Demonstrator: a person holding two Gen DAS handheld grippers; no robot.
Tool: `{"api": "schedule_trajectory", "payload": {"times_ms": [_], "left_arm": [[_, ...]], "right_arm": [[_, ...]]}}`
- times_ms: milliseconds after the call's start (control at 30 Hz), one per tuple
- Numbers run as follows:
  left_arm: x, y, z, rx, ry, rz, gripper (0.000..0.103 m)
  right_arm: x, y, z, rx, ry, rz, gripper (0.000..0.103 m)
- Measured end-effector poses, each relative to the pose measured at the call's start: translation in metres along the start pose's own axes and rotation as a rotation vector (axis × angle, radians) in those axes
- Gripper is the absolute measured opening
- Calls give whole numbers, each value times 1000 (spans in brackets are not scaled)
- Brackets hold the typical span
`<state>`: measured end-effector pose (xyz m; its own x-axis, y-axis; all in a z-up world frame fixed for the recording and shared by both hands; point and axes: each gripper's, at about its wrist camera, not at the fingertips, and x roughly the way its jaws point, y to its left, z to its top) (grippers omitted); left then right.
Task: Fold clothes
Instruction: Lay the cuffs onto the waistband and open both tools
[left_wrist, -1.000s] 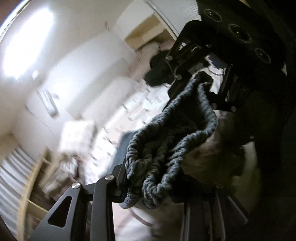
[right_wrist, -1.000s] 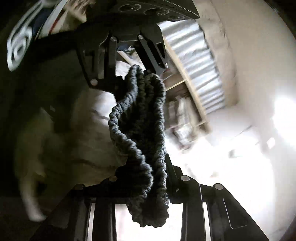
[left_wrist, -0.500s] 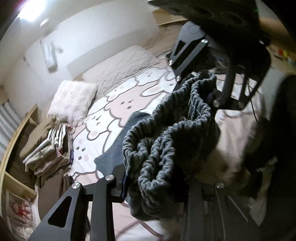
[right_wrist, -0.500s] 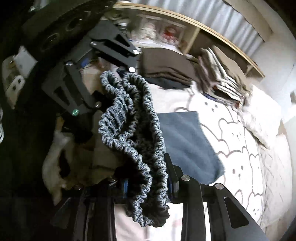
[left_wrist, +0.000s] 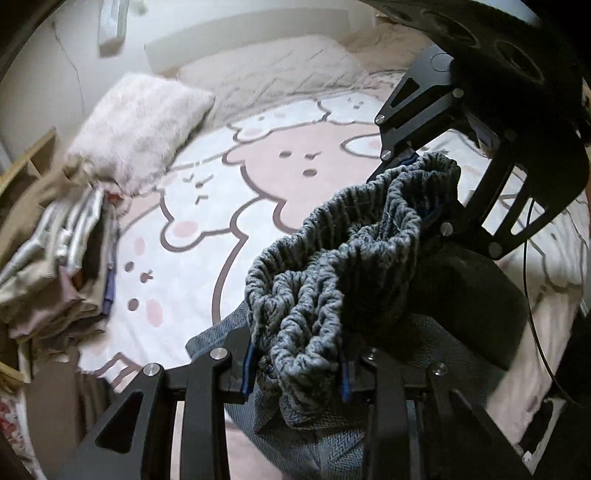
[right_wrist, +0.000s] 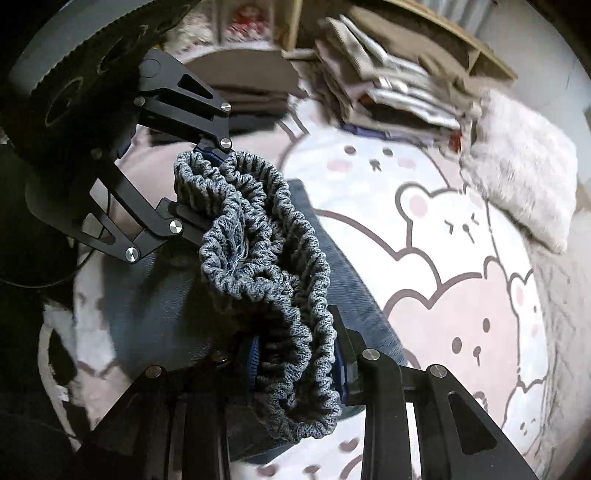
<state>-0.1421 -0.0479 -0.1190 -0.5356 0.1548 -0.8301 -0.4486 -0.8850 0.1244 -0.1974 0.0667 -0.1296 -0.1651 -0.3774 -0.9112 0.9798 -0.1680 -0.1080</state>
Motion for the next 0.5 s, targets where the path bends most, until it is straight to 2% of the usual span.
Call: {"api": "schedule_trajectory", "payload": {"times_ms": [67, 200, 267, 333, 400, 500], "left_arm": [[21, 12, 2, -23, 30, -17, 33], [57, 32, -3, -90, 98, -59, 34], [71, 41, -7, -121, 123, -56, 43], [76, 51, -10, -155, 123, -21, 64], [79, 61, -13, -189, 123, 10, 74], [63, 70, -17, -236, 101, 17, 75]], "right_arm": [[23, -15, 1, 3, 23, -18, 33], [66, -41, 1, 58, 46, 22, 35], [83, -48, 0, 80, 55, 10, 42], [95, -57, -4, 119, 60, -22, 67], [97, -69, -12, 176, 61, -80, 78], [75, -84, -29, 290, 44, -97, 78]]}}
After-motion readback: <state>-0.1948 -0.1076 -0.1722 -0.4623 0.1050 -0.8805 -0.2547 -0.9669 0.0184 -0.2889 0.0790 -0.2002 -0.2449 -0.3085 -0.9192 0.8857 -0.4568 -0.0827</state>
